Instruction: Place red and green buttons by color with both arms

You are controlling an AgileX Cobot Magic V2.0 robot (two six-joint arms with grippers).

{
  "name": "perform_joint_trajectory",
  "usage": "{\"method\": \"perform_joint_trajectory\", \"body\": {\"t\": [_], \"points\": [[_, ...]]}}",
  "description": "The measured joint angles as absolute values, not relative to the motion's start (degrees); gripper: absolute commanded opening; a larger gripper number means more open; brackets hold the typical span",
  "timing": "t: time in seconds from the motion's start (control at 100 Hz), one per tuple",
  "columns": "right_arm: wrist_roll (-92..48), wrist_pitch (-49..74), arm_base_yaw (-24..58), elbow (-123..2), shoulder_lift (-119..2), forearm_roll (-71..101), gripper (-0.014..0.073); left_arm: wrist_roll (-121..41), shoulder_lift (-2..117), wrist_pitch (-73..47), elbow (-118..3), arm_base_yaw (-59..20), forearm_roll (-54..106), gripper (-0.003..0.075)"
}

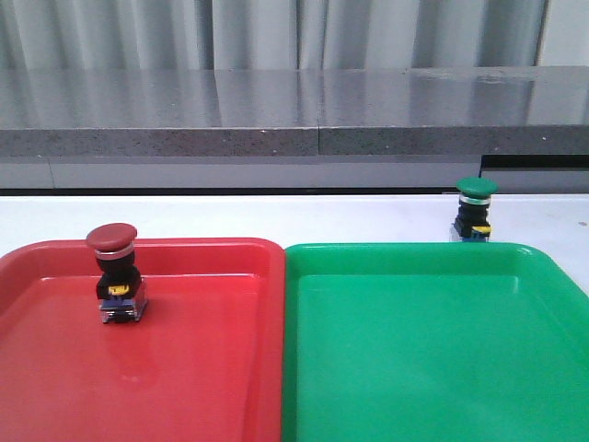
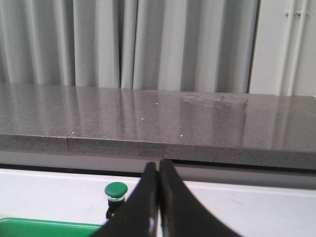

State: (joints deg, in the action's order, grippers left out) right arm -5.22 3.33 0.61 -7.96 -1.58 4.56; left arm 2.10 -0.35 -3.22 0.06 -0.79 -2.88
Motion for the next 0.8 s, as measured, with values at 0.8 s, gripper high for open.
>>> {"method": "perform_joint_trajectory", "body": {"t": [0.8], "points": [[-5.1,35.0,0.6,-45.1,-45.7,11.2,-0.0104,2.0,-0.3,-3.2,0.1,-0.8,-2.9,-0.0019]]}}
